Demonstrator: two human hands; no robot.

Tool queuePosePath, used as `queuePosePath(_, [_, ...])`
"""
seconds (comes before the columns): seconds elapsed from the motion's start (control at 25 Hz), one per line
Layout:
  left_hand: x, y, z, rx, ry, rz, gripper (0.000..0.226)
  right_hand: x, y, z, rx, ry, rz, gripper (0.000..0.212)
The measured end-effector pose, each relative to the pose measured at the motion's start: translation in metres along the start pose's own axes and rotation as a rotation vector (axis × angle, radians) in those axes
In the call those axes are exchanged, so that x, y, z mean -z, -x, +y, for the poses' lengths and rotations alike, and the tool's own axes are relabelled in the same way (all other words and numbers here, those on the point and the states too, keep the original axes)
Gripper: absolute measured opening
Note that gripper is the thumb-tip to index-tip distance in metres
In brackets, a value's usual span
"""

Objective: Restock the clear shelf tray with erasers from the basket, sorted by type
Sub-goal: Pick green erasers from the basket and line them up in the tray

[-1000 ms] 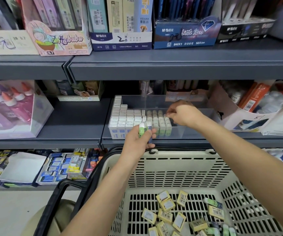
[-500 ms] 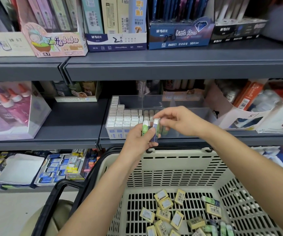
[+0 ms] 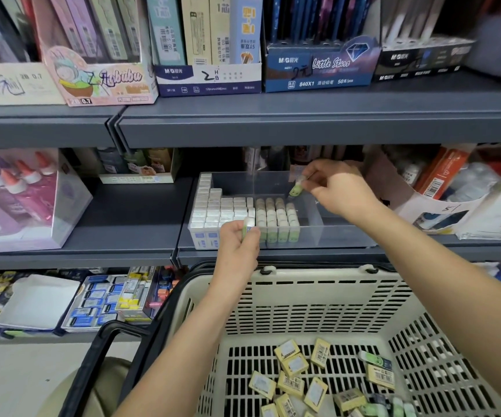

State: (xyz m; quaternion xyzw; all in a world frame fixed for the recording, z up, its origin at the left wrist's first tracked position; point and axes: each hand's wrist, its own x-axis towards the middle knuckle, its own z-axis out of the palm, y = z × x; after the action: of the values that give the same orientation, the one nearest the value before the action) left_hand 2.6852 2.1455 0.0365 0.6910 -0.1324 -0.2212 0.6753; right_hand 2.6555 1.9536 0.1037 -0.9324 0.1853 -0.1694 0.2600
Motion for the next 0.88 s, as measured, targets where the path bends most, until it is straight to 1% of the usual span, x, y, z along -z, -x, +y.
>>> queuePosePath(0.12, [0.003, 0.0, 0.001, -0.028, 0.019, -0.003, 0.012, -0.008, -0.005, 0.003, 0.002, 0.046, -0.028, 0.01])
queuePosePath(0.16, [0.003, 0.0, 0.0, -0.043, 0.004, -0.005, 0.01, -0.008, -0.007, 0.003, -0.006, 0.052, -0.03, 0.009])
queuePosePath(0.24, [0.003, 0.004, 0.001, -0.088, -0.021, -0.001, 0.01, -0.007, -0.011, 0.003, -0.026, 0.059, -0.031, 0.009])
queuePosePath(0.36, [0.003, 0.006, 0.002, -0.143, 0.017, 0.017, 0.012, -0.005, -0.014, 0.006, -0.028, 0.103, -0.037, 0.01])
queuePosePath(0.48, [0.005, 0.005, 0.001, -0.161, -0.014, 0.031, 0.012, -0.01, -0.014, 0.009, -0.03, 0.148, -0.066, 0.004])
queuePosePath(0.6, [0.004, 0.005, 0.001, -0.168, -0.008, 0.035, 0.014, -0.019, -0.016, 0.009, -0.057, 0.162, -0.116, 0.004])
queuePosePath(0.76, [0.003, 0.004, 0.0, -0.18, -0.004, 0.023, 0.019, -0.038, -0.013, 0.014, -0.038, 0.327, -0.189, 0.016])
queuePosePath(0.88, [0.003, 0.003, -0.001, -0.165, -0.022, 0.029, 0.023, -0.043, -0.01, 0.015, -0.023, 0.343, -0.186, 0.017])
